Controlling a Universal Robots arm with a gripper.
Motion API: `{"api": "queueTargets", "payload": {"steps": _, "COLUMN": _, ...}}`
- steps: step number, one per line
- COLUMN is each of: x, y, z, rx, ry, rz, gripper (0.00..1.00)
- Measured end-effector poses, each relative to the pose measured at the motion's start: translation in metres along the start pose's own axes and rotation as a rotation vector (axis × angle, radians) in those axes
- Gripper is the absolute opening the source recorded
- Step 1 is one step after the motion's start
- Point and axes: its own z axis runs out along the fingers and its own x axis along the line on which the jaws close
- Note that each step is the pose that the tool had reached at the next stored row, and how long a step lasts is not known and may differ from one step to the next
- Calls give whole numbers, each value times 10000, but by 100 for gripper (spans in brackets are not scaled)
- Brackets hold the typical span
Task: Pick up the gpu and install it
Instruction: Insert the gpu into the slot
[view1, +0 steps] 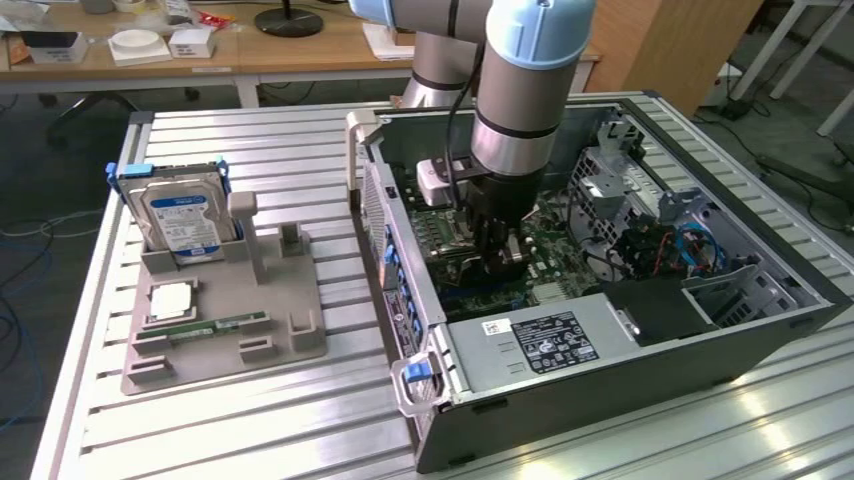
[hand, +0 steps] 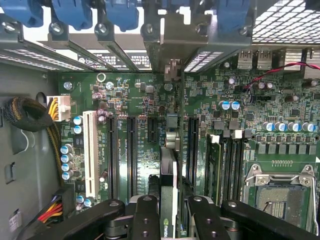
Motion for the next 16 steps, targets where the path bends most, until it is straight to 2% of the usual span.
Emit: {"api": "queueTargets", "payload": {"steps": 16, "x": 0, "y": 5, "z": 34, "rx": -2, "ry": -14, "rz": 1, "gripper": 26}}
